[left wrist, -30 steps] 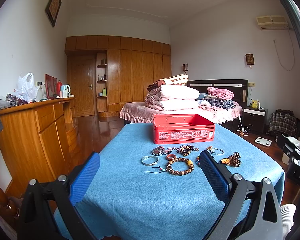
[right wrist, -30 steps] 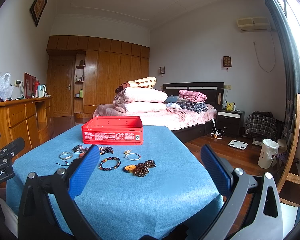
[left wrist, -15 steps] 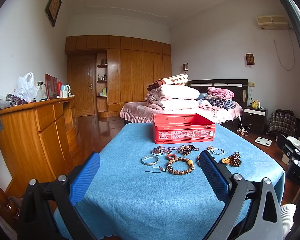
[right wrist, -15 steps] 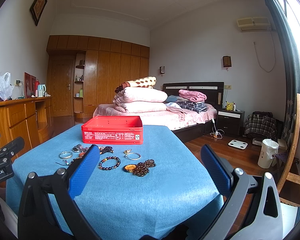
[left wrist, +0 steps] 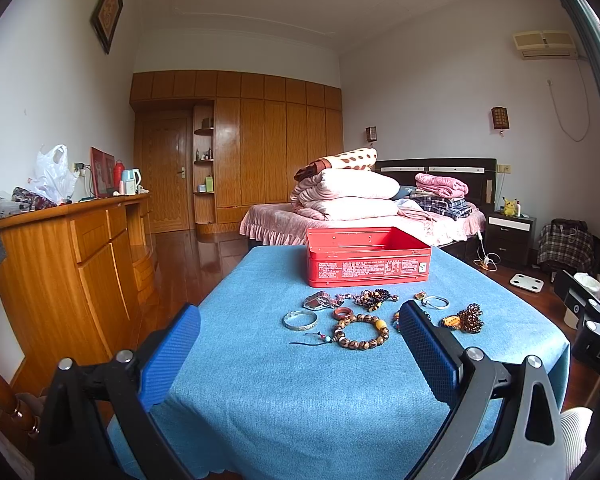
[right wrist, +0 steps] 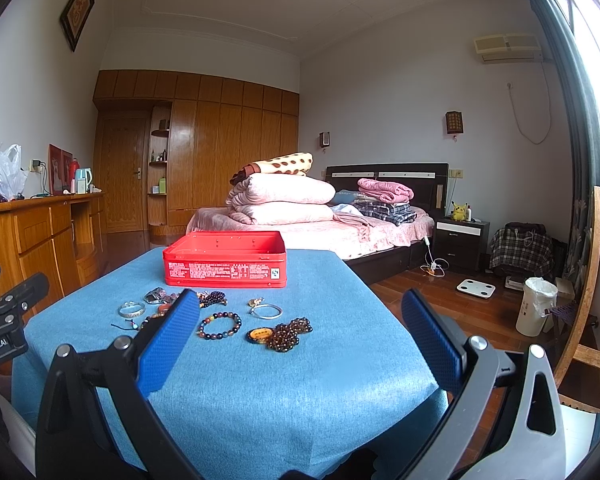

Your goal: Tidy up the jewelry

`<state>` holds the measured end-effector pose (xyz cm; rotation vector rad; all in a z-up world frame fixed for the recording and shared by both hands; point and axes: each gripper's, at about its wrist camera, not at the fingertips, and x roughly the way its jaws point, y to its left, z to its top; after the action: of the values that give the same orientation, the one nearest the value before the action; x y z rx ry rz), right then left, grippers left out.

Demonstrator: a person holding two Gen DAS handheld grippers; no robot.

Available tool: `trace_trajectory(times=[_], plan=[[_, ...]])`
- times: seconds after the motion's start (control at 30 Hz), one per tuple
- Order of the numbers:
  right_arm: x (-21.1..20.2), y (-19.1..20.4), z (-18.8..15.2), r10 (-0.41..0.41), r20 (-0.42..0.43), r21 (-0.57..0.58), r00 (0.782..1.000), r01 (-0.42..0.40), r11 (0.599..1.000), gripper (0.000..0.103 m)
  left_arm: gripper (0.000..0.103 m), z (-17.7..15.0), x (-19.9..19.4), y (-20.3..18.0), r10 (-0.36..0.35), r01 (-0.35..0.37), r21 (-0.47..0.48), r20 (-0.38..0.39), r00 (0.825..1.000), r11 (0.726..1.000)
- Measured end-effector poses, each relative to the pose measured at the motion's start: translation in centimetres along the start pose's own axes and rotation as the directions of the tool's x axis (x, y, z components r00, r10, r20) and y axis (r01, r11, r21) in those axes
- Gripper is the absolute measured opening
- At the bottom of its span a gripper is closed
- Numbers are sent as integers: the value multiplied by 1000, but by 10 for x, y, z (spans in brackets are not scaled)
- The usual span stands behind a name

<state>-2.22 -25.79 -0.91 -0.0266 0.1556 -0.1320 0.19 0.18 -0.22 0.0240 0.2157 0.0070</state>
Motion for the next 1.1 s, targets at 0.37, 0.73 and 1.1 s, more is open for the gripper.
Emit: trace_trajectory(times=[0.37,0.73,1.1], plan=[[6,3,-6,3,-9,5,1000,-2,1000,98,97,-2,2,1,0,0,-2,-7,1000,1000],[30,9,-16,16,-38,-9,999,-17,1000,98,97,-5,23,2,15,-15,-6,-22,1000,1000],[97,8,-33,56,-197,37,979,-50,998,98,97,-14,74,-2,16,-16,-4,-43,999,1000]])
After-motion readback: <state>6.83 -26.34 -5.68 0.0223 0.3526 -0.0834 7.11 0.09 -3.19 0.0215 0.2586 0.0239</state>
